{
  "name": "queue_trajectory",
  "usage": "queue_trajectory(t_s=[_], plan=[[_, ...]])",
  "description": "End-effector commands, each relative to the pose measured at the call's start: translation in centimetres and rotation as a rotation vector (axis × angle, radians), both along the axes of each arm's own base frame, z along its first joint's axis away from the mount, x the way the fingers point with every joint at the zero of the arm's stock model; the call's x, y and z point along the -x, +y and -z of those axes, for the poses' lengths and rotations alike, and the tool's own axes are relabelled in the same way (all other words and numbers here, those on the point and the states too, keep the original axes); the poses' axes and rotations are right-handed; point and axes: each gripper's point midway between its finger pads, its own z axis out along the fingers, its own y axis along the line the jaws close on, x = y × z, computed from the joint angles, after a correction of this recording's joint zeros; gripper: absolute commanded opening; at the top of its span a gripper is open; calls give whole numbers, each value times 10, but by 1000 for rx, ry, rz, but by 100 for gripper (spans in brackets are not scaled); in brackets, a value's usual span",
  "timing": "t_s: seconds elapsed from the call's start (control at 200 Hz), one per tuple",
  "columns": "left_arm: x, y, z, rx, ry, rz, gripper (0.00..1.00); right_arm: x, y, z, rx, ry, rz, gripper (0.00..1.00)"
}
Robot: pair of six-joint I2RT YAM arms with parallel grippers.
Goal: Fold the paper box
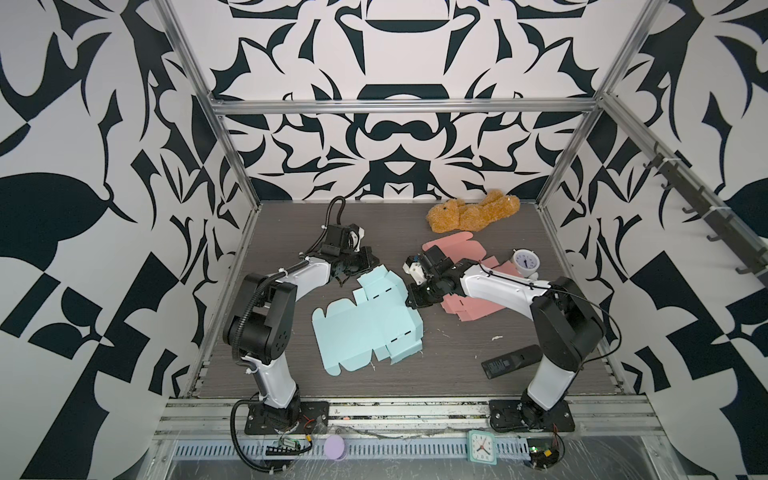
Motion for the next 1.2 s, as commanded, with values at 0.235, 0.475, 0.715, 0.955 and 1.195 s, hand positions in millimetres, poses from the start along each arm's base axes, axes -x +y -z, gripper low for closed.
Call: queue_trajectory(t_s=[0.235, 0.475, 0.715, 0.955, 1.195], plan=[[52, -5, -15, -13, -24, 68, 1, -2, 2, -19, -13, -47, -1, 5], [48, -11, -2, -11, 19, 65, 0, 0, 6, -22, -17, -56, -11, 5], [28, -22, 6, -14, 51, 76, 0, 3, 9, -26, -24, -63, -18, 5], [21, -25, 7, -18, 51, 82, 0, 3, 12, -28, -30, -68, -23, 5], [28, -29, 10, -16, 62, 110, 0, 0, 15, -31, -33, -74, -28, 5]])
